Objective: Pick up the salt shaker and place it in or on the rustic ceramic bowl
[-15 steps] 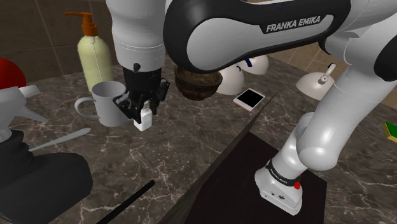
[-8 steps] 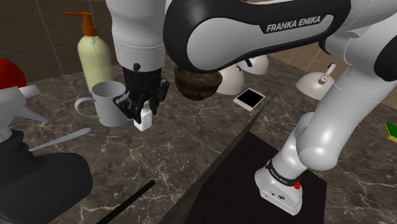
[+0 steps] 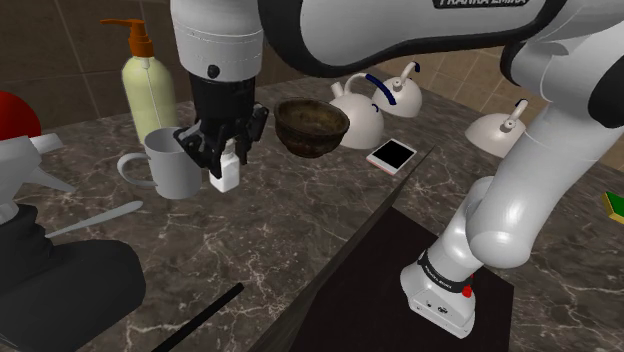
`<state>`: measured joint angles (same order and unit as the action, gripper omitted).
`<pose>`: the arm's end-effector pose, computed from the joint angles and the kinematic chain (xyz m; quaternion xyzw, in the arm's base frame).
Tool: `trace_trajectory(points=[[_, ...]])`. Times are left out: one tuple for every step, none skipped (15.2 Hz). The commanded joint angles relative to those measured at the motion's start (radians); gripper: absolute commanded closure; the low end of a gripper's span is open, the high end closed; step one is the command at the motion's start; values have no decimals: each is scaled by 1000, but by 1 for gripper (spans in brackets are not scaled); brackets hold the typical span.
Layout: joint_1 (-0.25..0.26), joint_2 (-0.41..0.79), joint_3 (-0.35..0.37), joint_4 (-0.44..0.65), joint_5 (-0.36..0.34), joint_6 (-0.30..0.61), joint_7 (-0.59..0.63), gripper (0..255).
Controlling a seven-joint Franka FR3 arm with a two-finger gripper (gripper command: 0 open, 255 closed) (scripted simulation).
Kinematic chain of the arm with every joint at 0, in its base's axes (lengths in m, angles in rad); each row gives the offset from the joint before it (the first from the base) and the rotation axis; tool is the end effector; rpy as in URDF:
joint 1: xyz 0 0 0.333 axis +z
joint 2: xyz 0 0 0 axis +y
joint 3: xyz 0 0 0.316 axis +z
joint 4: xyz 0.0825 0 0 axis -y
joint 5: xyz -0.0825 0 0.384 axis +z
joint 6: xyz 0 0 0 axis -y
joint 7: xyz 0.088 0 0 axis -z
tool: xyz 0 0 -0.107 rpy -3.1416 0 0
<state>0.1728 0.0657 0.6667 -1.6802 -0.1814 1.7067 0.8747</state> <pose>0.4048 0.4113 0.5556 0.9975 -0.0044 0.0444 0.0547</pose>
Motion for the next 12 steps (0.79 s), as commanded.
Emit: trace_trajectory(points=[[2, 2, 1, 31, -1, -29, -2, 255], [3, 4, 2, 46, -2, -43, -3, 255], [4, 6, 2, 62, -3, -57, -4, 255], [5, 9, 3, 78, -4, -71, -5, 255], [6, 12, 4, 94, -6, -86, -5, 255], [8, 15, 5, 111, -7, -100, -6, 255], [9, 18, 5, 128, -10, -115, -6, 255], [11, 22, 6, 146, -12, -129, -6, 255], [13, 27, 7, 164, -15, -144, -6, 255], [15, 31, 8, 182, -18, -159, -6, 255], [18, 36, 9, 201, -21, -174, -6, 255], [21, 42, 10, 221, -24, -190, -6, 255]])
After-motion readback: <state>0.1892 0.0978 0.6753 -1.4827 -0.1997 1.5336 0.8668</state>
